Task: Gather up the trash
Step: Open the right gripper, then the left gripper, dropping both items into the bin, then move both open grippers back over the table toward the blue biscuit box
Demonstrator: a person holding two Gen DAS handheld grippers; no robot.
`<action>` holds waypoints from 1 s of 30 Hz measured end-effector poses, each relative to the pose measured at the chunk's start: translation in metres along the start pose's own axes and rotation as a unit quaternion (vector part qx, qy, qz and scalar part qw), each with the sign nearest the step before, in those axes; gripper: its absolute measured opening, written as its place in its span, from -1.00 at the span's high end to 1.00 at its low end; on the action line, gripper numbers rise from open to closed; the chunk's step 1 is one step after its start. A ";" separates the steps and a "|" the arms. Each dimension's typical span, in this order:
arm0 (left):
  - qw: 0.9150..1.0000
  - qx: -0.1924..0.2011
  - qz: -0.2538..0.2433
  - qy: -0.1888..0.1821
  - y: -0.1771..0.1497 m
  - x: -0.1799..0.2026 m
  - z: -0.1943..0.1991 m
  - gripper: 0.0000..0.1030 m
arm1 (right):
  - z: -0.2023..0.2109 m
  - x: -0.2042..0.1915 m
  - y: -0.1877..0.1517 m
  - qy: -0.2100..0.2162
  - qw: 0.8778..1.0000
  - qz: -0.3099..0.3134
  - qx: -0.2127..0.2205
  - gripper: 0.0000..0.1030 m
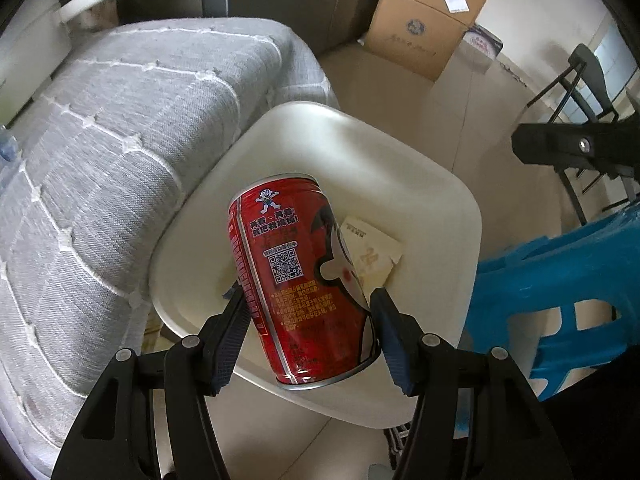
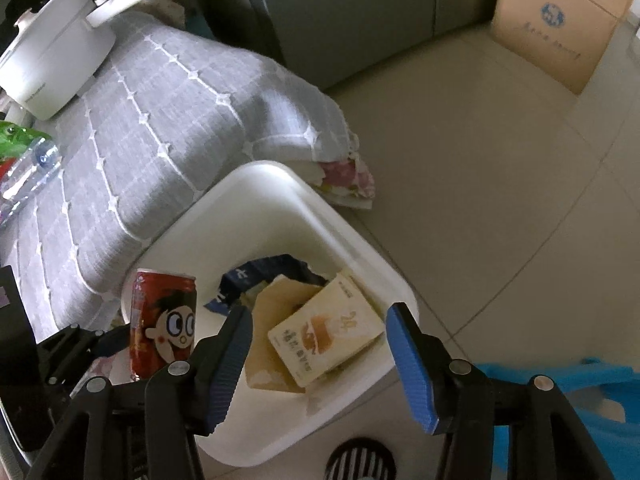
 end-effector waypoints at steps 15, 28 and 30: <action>0.995 0.078 0.040 0.049 -0.014 -0.049 0.082 -0.74 | 0.010 -0.008 0.005 0.000 1.000 0.007 0.021 -0.38; 0.968 0.141 0.168 0.122 -0.061 -0.175 0.169 -0.97 | 0.025 -0.085 0.023 0.022 0.993 0.081 0.079 -0.58; 0.963 0.142 0.189 0.130 -0.072 -0.196 0.178 -0.97 | 0.022 -0.098 0.026 0.023 0.992 0.090 0.083 -0.60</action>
Point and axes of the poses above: each gripper's, at about its wrist camera, not at the fingertips, and z roughly against the way its jaws point, x to its right, y to its top, the point moved 8 cm from there along -z, roughly the way its jaws point, and after that the axes turned 12 degrees about -x, right-handed, at the moved point
